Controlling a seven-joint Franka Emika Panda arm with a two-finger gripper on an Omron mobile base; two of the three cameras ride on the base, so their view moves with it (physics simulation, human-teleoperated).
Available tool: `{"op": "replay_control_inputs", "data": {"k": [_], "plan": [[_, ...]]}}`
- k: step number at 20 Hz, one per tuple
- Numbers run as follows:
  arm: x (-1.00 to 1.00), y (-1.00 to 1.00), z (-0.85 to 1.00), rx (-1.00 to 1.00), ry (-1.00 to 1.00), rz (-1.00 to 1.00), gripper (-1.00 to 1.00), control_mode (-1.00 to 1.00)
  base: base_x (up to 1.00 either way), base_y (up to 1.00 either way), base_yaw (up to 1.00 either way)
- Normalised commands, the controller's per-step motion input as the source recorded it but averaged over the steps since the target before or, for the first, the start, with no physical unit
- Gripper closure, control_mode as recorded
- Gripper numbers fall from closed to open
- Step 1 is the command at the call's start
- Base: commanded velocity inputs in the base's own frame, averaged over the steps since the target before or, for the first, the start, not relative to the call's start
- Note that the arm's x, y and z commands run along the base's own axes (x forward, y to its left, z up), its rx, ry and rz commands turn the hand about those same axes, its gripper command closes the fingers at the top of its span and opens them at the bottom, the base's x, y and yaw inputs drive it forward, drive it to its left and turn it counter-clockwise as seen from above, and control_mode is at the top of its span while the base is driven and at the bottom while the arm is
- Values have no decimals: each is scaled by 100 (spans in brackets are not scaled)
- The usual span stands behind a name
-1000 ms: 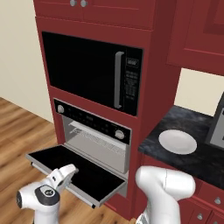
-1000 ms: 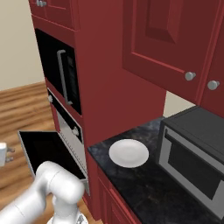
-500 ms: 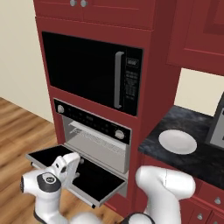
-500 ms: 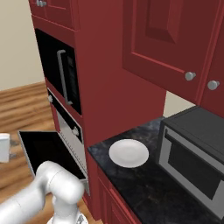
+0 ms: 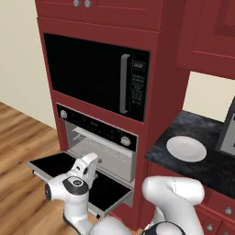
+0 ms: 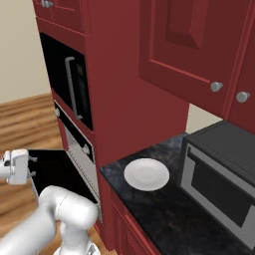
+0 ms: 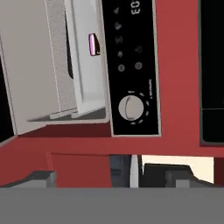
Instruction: Take the baked cake out of the oven and place it on the plate for cooling. Then close the oven door.
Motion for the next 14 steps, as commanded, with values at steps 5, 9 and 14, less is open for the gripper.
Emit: {"op": "replay_control_inputs", "data": {"k": [5, 9, 14], "plan": [[87, -1, 20, 0, 12, 0, -100, -100, 0, 0, 0], [73, 15, 1, -1, 12, -5, -100, -100, 0, 0, 0], [44, 41, -20, -3, 9, -10, -100, -100, 0, 0, 0]]}}
